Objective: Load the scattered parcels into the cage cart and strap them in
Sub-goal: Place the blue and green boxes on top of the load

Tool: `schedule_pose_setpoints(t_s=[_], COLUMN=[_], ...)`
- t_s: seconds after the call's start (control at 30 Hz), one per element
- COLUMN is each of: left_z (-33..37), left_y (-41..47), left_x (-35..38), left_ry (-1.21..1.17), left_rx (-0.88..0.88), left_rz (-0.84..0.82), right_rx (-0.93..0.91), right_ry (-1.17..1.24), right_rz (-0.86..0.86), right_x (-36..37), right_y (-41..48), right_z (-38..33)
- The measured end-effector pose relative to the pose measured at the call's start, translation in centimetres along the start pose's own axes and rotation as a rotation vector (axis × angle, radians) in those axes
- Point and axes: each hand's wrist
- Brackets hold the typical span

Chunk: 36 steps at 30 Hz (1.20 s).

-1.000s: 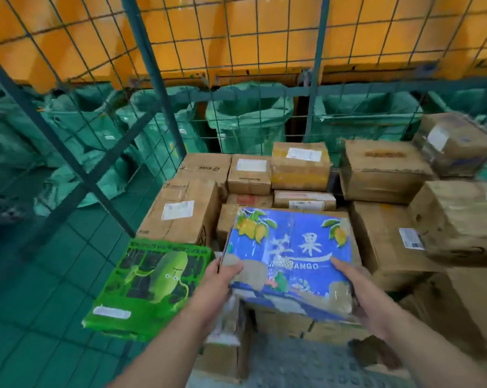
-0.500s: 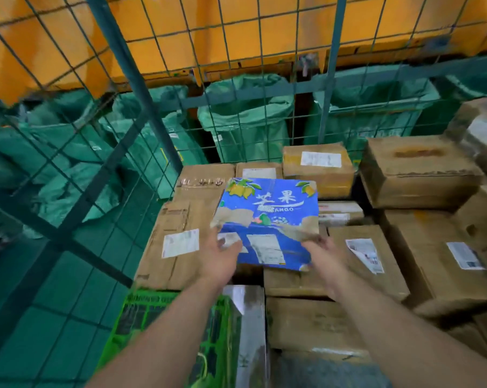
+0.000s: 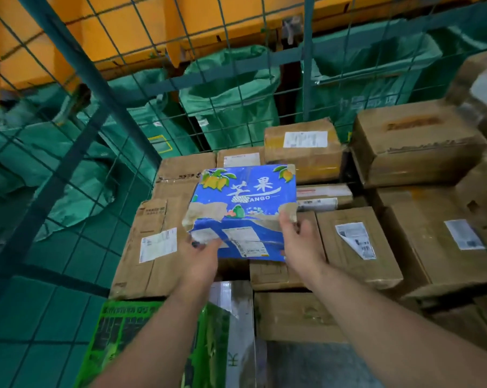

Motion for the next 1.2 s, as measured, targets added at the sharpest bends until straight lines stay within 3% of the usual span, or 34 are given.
schedule_pose_setpoints(t_s=[0.17,0.3,0.47,0.77,0.9,1.07,1.2], left_z=[-1.0,-2.0,-4.4,-0.6,-0.7,0.4,0.8], left_y=[-2.3,-4.3,-0.2,-1.7,-1.0,-1.5,0.4], left_x=[0.7,1.8,-1.0,-1.8,-1.5,0.2,-0.6], left_ry=[0.123,0.112,-0.038,-0.259,-0.114,0.291,0.243], left_rx=[-0.141,-0.074,-0.038,-0.093,-0.036,0.074,0.049], left_rz=[-0.056,0.008,0.196,0.151,0.151,0.204,0.193], right_rx=[-0.045,-0.107,-0.214,-0.362,-0.403,-0.162,-0.172], right_ry=[0.057,-0.023,-0.008,-0.083,-0.151,-0.020,-0.039], right_rz=[-0.046,-0.123,-0.231,-0.145,-0.096,-0.166,-0.131], right_x=[-0.7,-2.5,-4.1,-2.2,-1.5,-3.2,-2.3], right_y=[0.2,-0.7,-3.5,-2.4,-1.2,0.2,0.8], right_z=[0.5,3.7,5.4,4.5,2.5,2.6,1.6])
Point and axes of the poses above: each hand's wrist, its own y-axis towards the middle knuckle, its own x-axis out of the palm, z = x × y, and after that the axes turned 12 degrees about -y, right-handed
